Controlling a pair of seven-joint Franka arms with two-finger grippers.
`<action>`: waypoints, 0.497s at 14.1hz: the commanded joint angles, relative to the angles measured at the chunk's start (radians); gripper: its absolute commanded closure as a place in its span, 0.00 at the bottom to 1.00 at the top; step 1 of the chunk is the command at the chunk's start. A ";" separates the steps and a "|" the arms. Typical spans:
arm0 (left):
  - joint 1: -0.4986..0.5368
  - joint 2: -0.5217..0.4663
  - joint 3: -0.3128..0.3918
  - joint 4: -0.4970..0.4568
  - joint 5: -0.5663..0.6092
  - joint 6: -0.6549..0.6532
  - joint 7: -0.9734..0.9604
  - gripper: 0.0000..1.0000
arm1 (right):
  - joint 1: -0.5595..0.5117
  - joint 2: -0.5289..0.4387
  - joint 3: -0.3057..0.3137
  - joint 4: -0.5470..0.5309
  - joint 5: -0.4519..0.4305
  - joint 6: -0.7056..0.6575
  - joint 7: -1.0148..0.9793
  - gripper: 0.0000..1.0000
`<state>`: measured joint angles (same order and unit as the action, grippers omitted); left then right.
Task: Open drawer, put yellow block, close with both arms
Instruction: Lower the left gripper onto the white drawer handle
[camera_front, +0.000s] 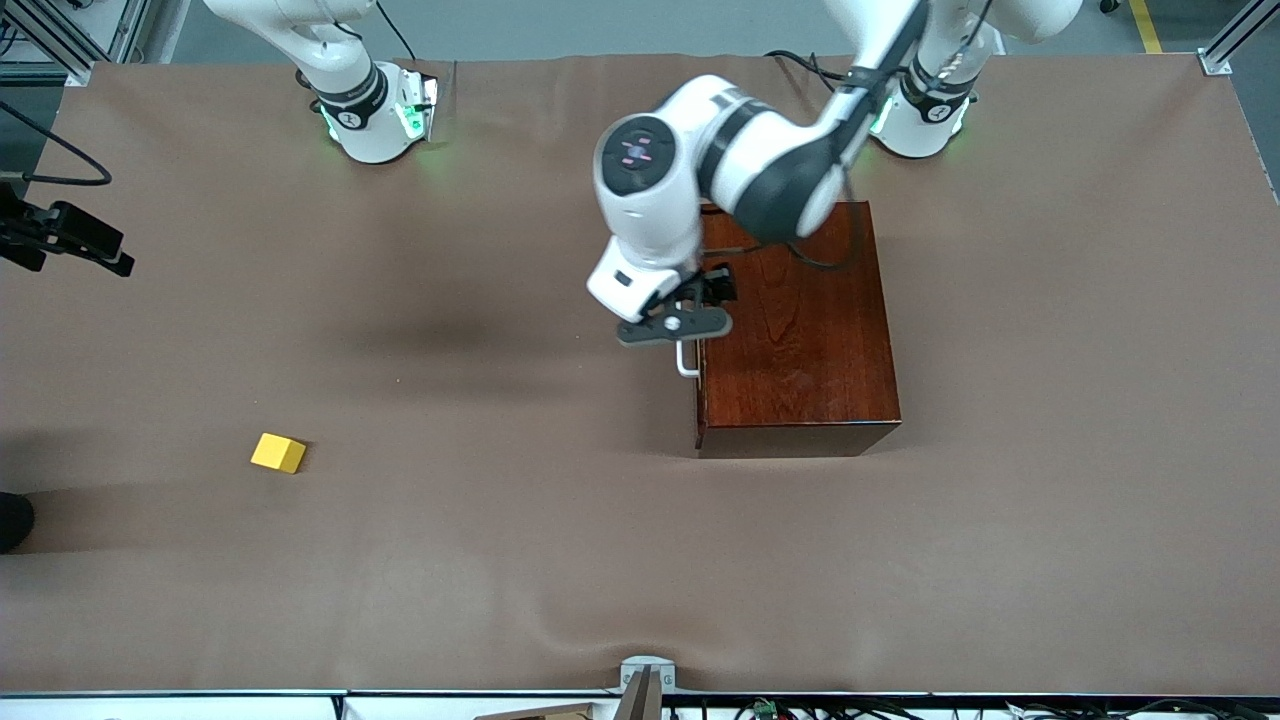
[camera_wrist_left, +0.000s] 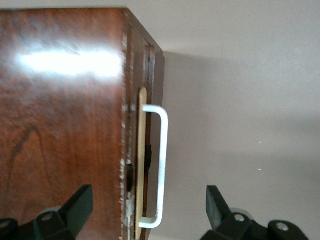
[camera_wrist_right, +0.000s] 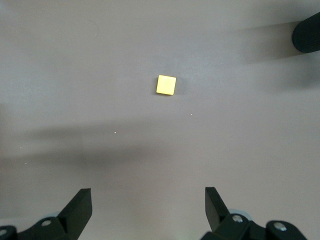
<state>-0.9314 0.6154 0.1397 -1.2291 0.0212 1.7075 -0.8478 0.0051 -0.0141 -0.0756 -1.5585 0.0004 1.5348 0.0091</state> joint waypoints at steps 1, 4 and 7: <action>-0.049 0.066 0.035 0.071 0.026 -0.034 -0.002 0.00 | -0.014 -0.003 0.010 0.011 0.003 -0.012 0.002 0.00; -0.069 0.095 0.034 0.072 0.057 -0.032 0.024 0.00 | -0.014 -0.003 0.010 0.011 0.003 -0.012 0.002 0.00; -0.081 0.113 0.035 0.080 0.063 -0.023 0.049 0.00 | -0.014 -0.003 0.010 0.011 0.003 -0.012 0.002 0.00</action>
<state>-0.9933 0.6948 0.1584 -1.1993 0.0624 1.7034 -0.8172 0.0051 -0.0141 -0.0756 -1.5584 0.0004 1.5348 0.0091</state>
